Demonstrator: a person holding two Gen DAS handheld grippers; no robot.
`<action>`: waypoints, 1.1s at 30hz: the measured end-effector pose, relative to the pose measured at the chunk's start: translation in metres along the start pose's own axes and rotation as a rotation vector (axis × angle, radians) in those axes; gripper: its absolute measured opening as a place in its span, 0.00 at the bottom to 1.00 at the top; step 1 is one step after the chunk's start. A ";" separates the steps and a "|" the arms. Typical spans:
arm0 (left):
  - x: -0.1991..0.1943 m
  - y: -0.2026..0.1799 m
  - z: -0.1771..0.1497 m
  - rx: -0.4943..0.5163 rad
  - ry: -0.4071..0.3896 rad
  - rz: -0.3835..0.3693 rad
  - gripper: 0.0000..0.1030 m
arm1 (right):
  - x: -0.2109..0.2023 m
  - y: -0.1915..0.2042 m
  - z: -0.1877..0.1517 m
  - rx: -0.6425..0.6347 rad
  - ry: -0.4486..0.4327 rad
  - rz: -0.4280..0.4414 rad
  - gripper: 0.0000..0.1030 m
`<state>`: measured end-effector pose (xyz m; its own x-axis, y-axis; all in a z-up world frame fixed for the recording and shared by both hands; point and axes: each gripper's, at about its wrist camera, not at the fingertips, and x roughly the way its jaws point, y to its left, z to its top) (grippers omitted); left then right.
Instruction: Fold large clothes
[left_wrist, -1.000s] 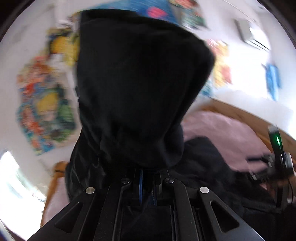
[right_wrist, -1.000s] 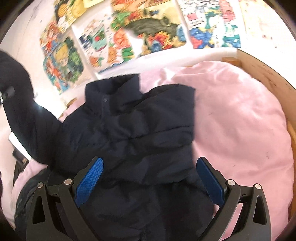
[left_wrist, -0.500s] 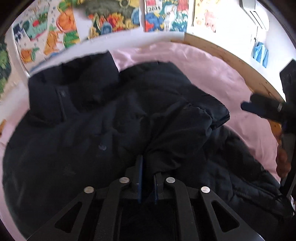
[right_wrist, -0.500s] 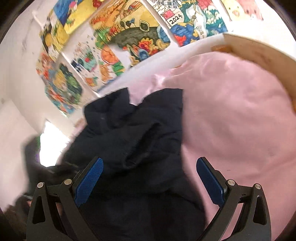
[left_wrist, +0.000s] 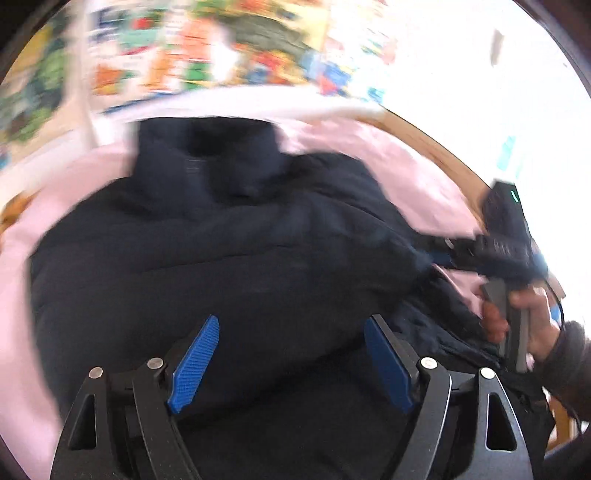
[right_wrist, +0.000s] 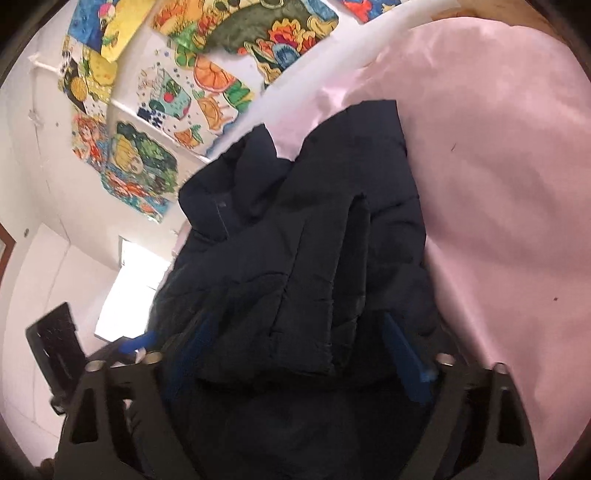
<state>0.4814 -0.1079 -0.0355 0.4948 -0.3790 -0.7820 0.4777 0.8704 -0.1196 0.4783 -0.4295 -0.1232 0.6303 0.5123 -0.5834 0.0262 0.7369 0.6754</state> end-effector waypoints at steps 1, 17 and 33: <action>-0.003 0.011 0.000 -0.029 -0.013 0.034 0.78 | 0.000 0.000 -0.001 -0.007 0.005 -0.009 0.67; -0.015 0.140 -0.033 -0.461 -0.022 0.317 0.84 | -0.058 0.038 0.020 -0.251 -0.202 -0.284 0.05; 0.049 0.158 -0.037 -0.413 0.116 0.321 1.00 | -0.010 0.022 0.010 -0.402 -0.083 -0.573 0.06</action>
<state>0.5548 0.0227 -0.1155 0.4743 -0.0560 -0.8786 -0.0217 0.9969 -0.0753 0.4798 -0.4229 -0.0980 0.6607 -0.0291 -0.7501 0.0930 0.9947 0.0433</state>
